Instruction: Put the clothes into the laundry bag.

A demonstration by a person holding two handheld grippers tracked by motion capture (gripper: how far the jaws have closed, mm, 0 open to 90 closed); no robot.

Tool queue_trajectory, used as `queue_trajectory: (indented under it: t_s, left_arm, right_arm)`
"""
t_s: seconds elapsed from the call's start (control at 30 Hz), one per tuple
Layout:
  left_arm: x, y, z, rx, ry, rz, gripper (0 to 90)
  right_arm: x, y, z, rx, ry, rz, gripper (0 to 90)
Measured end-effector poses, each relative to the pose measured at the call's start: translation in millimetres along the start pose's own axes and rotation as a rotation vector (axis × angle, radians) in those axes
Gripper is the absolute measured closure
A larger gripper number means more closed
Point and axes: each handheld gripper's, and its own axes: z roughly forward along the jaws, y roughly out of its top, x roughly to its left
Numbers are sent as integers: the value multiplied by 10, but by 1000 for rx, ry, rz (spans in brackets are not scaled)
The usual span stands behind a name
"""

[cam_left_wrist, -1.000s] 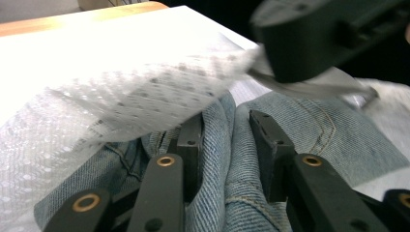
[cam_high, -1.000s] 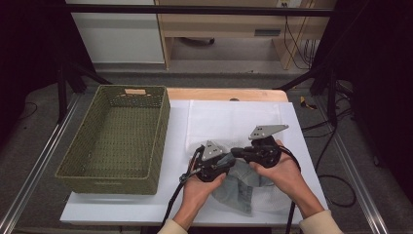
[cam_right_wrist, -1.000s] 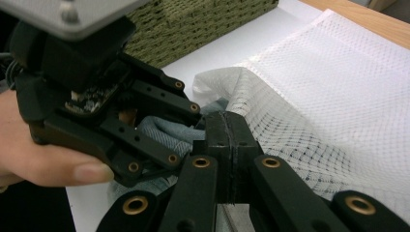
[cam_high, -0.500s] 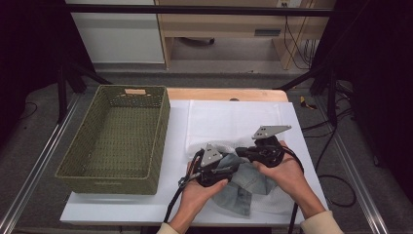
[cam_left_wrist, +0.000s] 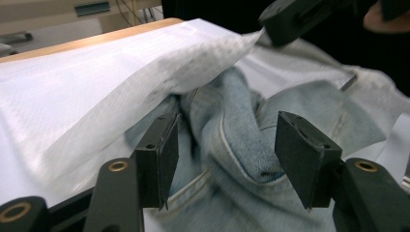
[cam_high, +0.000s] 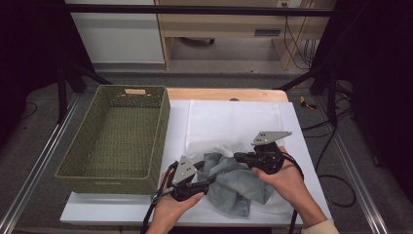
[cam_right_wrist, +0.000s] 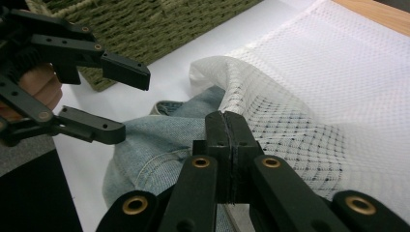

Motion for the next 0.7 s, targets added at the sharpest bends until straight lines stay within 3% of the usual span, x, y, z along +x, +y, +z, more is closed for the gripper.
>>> queue_trajectory:
  t_s: [0.13,0.37,0.5,0.57,0.7]
  left_arm:
    - [13,-41,-71,-9,3,-5,415]
    - [41,-101,-124,15,30,7,432]
    - [157,-228,7,54,37,-44,448]
    - [192,-253,49,60,45,-64,451]
    - [229,-286,91,77,47,-63,455]
  right_arm:
    - [42,8,10,-1,-15,-2,900]
    - [-55,-95,-6,33,-51,27,900]
    - [-83,-160,-5,40,-47,33,888]
    - [-71,-145,7,45,-43,19,841]
    - [-25,-69,14,39,-50,-9,729]
